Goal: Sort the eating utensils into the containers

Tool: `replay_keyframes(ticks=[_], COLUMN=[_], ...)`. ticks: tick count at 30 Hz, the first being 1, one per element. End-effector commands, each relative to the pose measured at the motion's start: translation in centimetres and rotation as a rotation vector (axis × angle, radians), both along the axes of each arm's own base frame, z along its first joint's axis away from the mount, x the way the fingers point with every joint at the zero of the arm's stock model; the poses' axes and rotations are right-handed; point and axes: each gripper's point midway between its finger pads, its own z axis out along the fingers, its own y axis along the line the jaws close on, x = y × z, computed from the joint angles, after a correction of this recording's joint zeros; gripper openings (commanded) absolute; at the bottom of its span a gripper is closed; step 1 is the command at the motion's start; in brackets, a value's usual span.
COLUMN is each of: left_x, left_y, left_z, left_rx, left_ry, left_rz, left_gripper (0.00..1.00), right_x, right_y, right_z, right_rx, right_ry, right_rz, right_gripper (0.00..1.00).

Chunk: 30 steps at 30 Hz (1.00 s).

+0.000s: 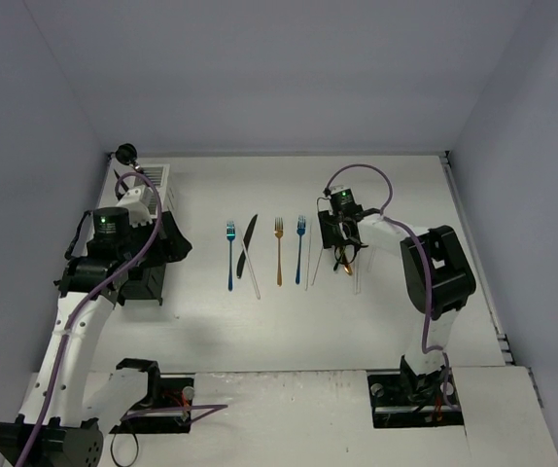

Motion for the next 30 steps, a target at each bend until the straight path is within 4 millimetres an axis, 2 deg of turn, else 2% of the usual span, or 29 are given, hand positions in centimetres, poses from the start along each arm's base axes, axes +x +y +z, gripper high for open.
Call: replay_keyframes(ticks=[1,9,13,22,26,30], left_x=[0.6,0.6,0.6,0.8,0.9,0.9], left_y=[-0.7,-1.1,-1.2,-1.7,-1.9,-2.0], left_z=[1.6,1.4,1.5,1.7,1.6,1.6], left_rx=[-0.019,-0.028,-0.029,-0.034,-0.034,-0.031], left_ry=[-0.054,-0.043,-0.046,-0.04,-0.034,-0.034], left_rz=[-0.025,-0.032,-0.034,-0.052,-0.056,-0.06], left_gripper=[0.72,0.72,0.72,0.72,0.72,0.72], right_x=[-1.8,-2.2,-2.4,-3.2,-3.3,-3.2], right_y=[-1.7,-2.3,-2.4,-3.0,-3.2,-2.9], right_z=[0.6,0.4,-0.3,-0.7,-1.1,-1.9], right_rx=[-0.04,-0.057,-0.072,-0.102,-0.109,-0.099], right_ry=[0.028,0.048,0.08,0.134,0.148,0.172], right_rz=[-0.041,-0.054,-0.058,-0.081,-0.078,-0.064], right_gripper=[0.48,0.42,0.33,0.3,0.22,0.23])
